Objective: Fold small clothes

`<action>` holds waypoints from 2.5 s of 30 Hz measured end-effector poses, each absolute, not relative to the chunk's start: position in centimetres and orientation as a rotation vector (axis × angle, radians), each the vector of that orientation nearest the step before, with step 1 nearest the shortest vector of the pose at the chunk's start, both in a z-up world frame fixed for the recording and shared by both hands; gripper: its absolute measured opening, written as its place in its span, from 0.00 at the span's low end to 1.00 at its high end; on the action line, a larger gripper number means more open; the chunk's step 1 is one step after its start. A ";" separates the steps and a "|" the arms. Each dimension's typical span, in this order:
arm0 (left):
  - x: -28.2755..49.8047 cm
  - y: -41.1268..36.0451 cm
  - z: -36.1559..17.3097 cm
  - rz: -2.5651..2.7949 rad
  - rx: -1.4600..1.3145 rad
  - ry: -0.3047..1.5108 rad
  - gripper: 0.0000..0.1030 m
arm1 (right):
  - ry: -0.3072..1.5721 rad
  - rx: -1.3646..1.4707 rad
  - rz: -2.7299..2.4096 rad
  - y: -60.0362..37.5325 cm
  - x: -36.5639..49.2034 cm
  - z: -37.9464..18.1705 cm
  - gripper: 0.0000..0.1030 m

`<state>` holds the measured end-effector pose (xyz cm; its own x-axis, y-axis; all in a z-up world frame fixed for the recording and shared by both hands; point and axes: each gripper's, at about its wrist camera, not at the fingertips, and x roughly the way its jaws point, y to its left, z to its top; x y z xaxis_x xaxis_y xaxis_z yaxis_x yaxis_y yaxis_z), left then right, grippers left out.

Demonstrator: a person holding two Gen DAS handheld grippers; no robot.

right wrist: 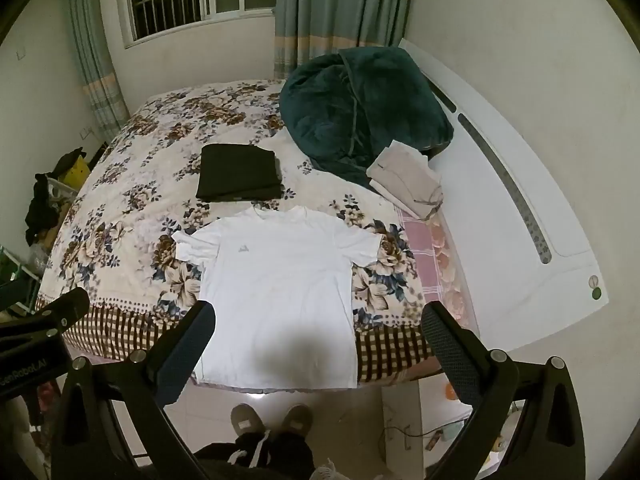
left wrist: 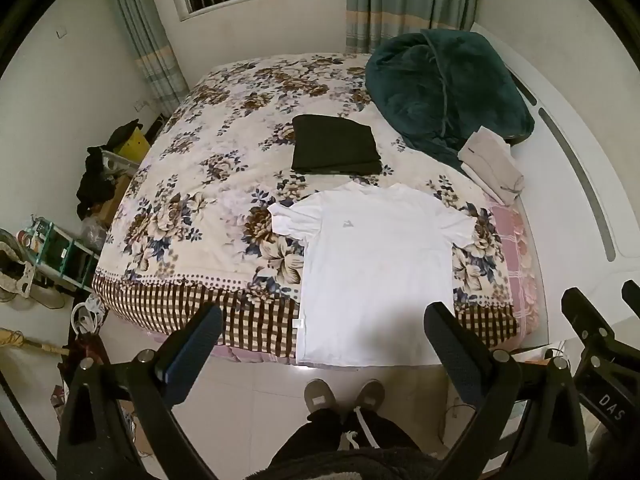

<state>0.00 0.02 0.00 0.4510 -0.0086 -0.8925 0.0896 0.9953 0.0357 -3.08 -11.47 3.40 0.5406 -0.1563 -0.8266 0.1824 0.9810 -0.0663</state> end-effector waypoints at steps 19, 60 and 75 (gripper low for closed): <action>0.0 0.0 0.0 -0.056 0.086 1.093 1.00 | 0.973 0.026 -0.205 -10.7 -2.8 3.7 1.00; 0.7 -0.5 0.7 -0.061 0.080 1.078 1.00 | 0.951 0.019 -0.194 -9.1 -1.7 5.4 1.00; 4.0 -1.3 3.7 -0.063 0.074 1.065 1.00 | 0.948 0.022 -0.191 -8.2 0.5 7.0 1.00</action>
